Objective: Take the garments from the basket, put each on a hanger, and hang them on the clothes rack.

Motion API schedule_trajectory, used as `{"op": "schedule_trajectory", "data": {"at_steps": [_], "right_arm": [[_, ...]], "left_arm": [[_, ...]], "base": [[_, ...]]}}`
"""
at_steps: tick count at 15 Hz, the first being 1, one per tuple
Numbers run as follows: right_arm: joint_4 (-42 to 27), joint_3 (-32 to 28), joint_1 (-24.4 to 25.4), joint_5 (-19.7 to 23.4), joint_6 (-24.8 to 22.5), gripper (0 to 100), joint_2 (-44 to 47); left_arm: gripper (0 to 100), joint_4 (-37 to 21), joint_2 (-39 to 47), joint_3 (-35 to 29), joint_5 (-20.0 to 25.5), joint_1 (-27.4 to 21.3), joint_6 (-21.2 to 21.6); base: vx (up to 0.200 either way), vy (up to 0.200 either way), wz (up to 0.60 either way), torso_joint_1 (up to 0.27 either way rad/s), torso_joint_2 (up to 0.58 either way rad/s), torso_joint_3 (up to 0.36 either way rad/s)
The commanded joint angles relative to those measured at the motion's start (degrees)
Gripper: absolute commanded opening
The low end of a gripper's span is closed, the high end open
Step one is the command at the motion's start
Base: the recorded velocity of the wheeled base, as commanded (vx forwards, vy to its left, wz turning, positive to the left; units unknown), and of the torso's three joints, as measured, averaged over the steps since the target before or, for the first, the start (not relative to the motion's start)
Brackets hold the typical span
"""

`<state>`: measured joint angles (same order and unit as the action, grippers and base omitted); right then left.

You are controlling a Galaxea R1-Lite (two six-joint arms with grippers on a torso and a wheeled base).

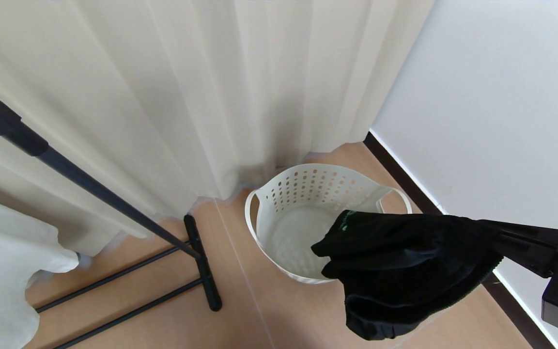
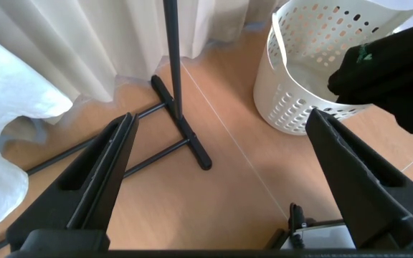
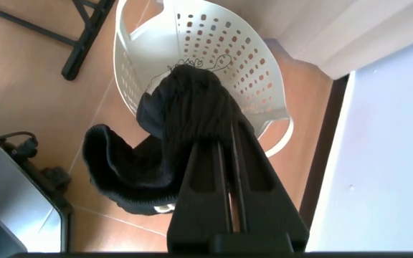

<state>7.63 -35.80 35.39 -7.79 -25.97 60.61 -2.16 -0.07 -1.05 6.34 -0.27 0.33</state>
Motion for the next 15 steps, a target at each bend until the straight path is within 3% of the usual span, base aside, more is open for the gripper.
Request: {"op": "schedule_trajectory", "data": {"at_steps": [1, 15], "right_arm": [[0.1, -0.1, -1.3, 0.1, 0.1, 0, 1.1], [0.1, -0.2, -1.6, 1.3, 1.3, 0, 2.4]], "left_arm": [[100, 0.0, 0.1, 0.0, 0.0, 0.0, 0.0], [100, 0.0, 0.1, 0.0, 0.0, 0.0, 0.0]], "base": [[0.0, 0.0, 0.0, -0.002, 0.0, 0.168], [0.0, 0.0, 0.0, 0.007, -0.03, 0.176]]}}
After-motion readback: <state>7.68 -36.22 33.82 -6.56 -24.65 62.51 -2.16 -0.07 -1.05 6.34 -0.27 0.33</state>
